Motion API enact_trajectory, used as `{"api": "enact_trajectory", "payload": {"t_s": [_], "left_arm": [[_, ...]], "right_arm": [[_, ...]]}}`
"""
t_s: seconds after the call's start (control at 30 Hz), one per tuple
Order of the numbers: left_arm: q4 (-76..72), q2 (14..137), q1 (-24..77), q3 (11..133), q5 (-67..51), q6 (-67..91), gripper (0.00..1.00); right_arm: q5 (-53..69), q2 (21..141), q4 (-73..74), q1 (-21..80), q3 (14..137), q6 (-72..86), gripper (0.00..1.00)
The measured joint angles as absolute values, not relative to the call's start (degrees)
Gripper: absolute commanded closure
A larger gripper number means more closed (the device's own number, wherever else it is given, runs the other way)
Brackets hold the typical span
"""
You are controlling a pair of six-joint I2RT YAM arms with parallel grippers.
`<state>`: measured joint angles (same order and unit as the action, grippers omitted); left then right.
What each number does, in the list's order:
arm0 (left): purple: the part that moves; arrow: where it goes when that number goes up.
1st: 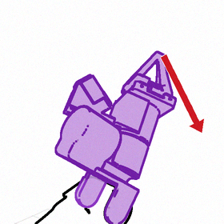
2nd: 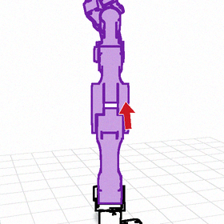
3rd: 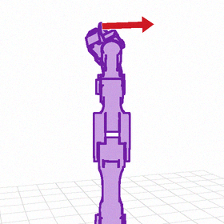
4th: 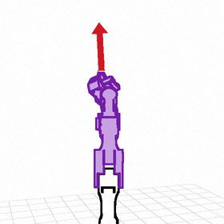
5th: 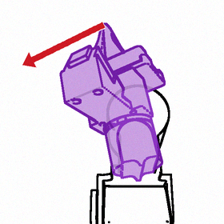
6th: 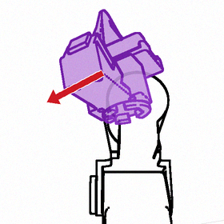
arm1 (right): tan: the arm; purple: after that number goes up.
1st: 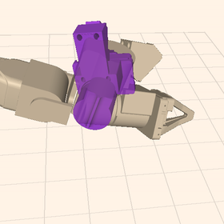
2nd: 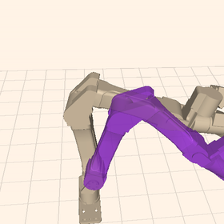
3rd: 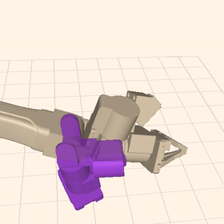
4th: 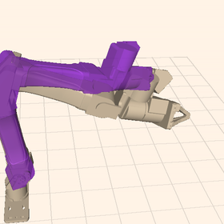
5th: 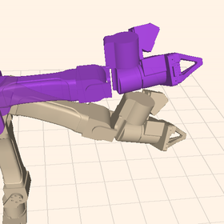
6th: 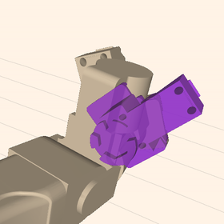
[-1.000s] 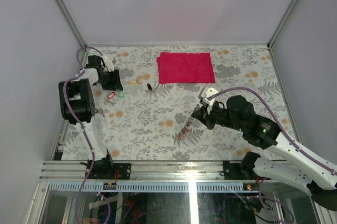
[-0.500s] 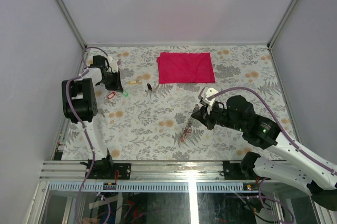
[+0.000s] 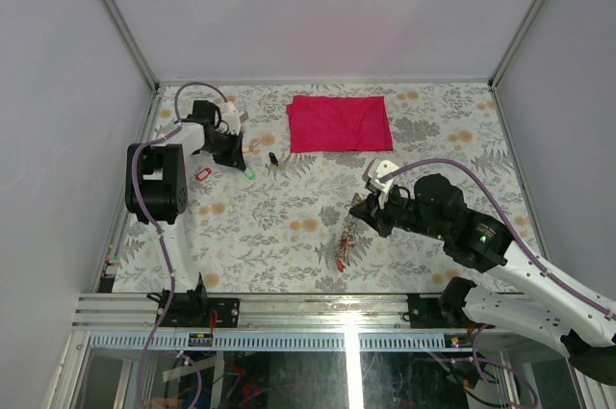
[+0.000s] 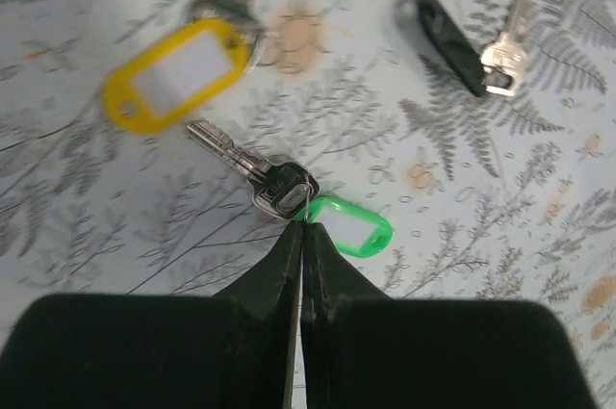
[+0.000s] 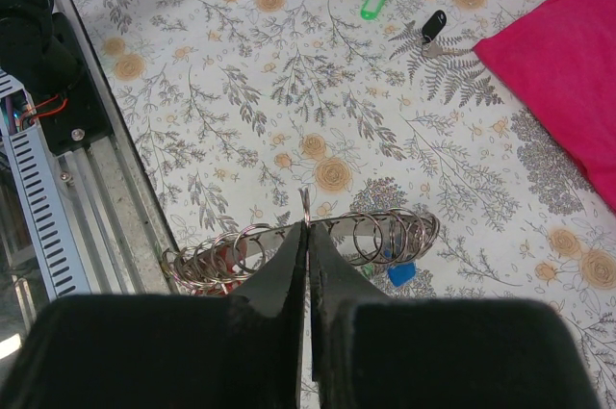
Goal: Put the keys on the keyring
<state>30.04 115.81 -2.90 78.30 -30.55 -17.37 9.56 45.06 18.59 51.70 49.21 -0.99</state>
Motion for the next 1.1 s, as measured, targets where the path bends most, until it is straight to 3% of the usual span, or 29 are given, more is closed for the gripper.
{"api": "enact_trajectory", "payload": {"t_s": [0.03, 0.17, 0.27, 0.5, 0.83, 1.1], "left_arm": [[30.3, 115.8, -2.3, 78.3, -30.9, -18.0, 1.00], [31.3, 115.7, 0.2, 78.3, -32.3, -20.6, 0.74], [31.3, 114.7, 1.1, 77.8, -33.0, -21.0, 0.66], [27.3, 108.2, 1.3, 75.8, -31.2, -14.7, 0.64], [19.9, 106.6, 11.3, 72.3, -14.0, -0.7, 0.58], [17.3, 106.5, 12.4, 66.9, -3.1, 6.3, 0.57]], "right_arm": [[9.6, 45.1, 18.6, 51.7, 49.2, -1.0, 1.00], [9.6, 45.1, 18.6, 51.7, 49.2, -1.0, 1.00], [9.5, 45.1, 18.6, 51.7, 49.2, -1.0, 1.00], [9.5, 45.0, 18.9, 51.7, 49.2, -1.0, 1.00], [9.5, 44.5, 19.0, 51.7, 49.2, -1.0, 1.00], [9.5, 44.1, 19.0, 51.7, 49.2, -0.9, 1.00]]}}
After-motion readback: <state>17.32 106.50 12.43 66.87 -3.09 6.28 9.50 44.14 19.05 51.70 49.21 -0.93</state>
